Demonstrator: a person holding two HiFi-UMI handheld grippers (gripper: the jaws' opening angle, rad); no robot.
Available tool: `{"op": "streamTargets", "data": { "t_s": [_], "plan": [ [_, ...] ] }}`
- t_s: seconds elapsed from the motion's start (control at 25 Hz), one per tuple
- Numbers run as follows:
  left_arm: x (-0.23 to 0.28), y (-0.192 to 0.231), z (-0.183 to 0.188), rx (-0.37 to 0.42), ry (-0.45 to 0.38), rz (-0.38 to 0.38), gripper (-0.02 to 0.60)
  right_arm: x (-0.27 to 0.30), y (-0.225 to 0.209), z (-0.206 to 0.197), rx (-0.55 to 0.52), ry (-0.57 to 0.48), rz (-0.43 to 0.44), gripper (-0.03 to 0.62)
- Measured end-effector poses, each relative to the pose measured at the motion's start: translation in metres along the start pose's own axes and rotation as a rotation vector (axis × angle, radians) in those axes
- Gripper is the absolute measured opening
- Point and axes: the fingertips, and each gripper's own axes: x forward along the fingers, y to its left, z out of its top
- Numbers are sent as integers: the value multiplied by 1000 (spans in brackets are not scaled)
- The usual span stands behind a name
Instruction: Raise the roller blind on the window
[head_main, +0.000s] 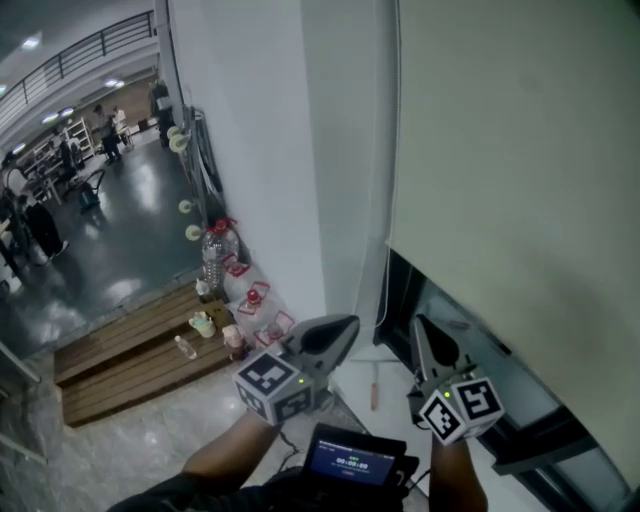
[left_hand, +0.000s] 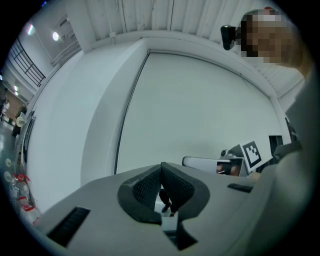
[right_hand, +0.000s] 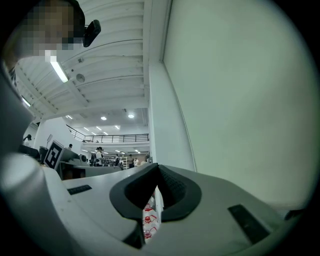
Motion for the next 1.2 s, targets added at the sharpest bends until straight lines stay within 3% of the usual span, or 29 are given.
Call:
{"op": "streamTargets", "data": {
  "t_s": [0.48, 0.84, 1.2],
  "plan": [
    [37, 35, -8, 18, 30, 56, -9, 43, -34, -9, 14, 8, 39, 9],
    [66, 87, 2, 19, 33, 93, -9, 101, -49, -7, 5, 8, 49, 12],
    [87, 123, 1, 44, 60, 41, -9, 164, -77, 0, -14, 35, 60, 23]
  ]
}}
